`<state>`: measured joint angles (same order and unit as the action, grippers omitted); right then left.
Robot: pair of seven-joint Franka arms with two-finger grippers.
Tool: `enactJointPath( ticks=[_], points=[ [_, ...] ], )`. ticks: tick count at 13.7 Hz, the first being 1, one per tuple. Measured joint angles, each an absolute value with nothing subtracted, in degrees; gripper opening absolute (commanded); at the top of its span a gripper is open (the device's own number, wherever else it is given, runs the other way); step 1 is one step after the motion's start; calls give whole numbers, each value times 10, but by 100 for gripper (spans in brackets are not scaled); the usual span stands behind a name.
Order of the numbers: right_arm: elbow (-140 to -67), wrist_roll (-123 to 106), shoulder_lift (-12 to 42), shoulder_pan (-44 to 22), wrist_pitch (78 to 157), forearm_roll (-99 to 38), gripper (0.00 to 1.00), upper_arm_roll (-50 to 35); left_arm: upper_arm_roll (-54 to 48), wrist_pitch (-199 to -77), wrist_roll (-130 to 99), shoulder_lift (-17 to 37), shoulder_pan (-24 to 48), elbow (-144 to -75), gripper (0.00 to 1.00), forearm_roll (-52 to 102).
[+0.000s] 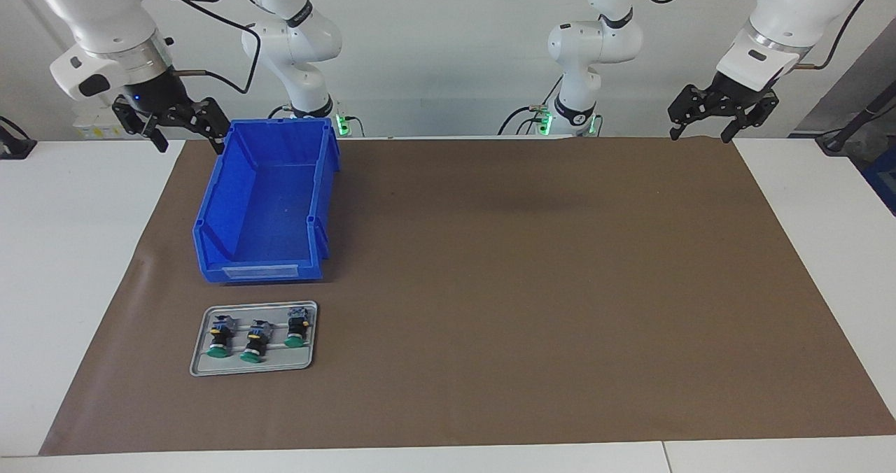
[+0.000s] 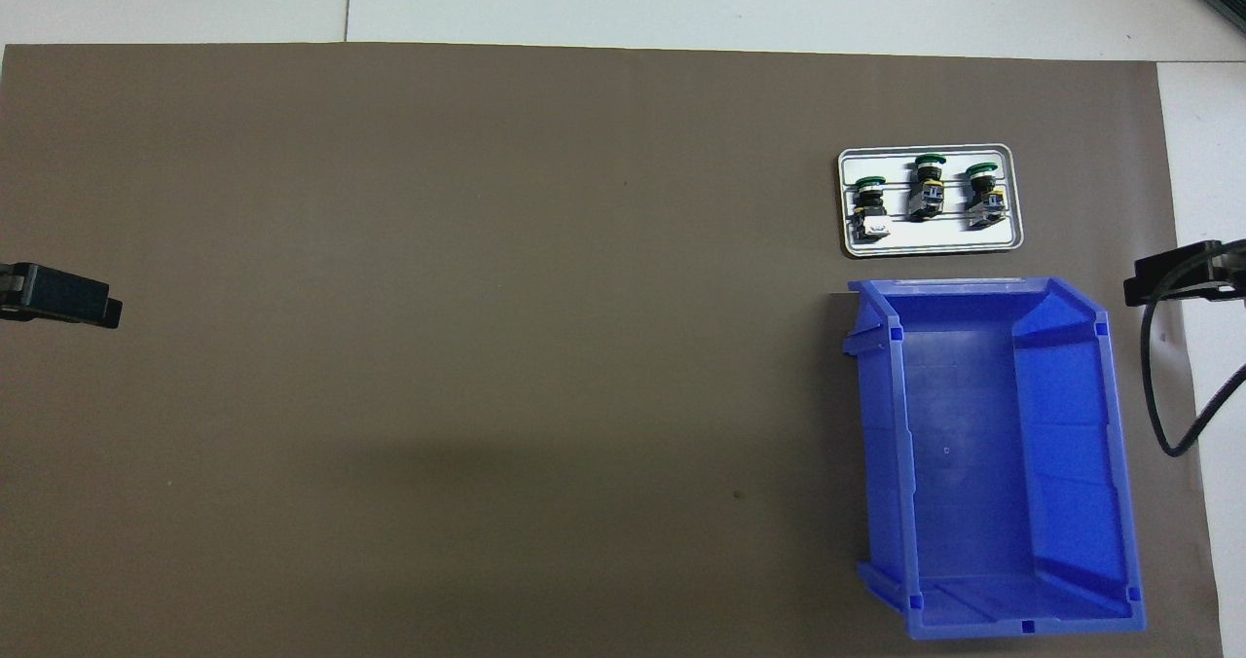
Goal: Place and press button with both arms
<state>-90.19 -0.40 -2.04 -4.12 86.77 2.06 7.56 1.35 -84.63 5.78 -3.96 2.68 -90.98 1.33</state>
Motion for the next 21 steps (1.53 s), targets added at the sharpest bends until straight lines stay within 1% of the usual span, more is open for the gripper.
enactJointPath(
  ticks=[10,12,14,16,18,21],
  points=[
    [-904,-4,-20,-40,909,21,100,77,17,-846,58,-39,27,-918,100,13],
    [-909,-4,-18,-41,933,21,100,77,17,-846,58,-39,27,-918,100,13],
    [-930,-4,-10,-41,991,21,100,77,17,-846,58,-39,27,-918,100,13],
    [-951,-4,10,-41,1048,21,100,77,17,-846,58,-39,27,-918,100,13],
    [-960,-4,49,-42,1115,20,100,76,17,-846,58,-39,27,-918,100,13],
    [-961,-4,134,-45,1221,19,100,74,17,-846,58,-39,27,-918,100,13]
  ],
)
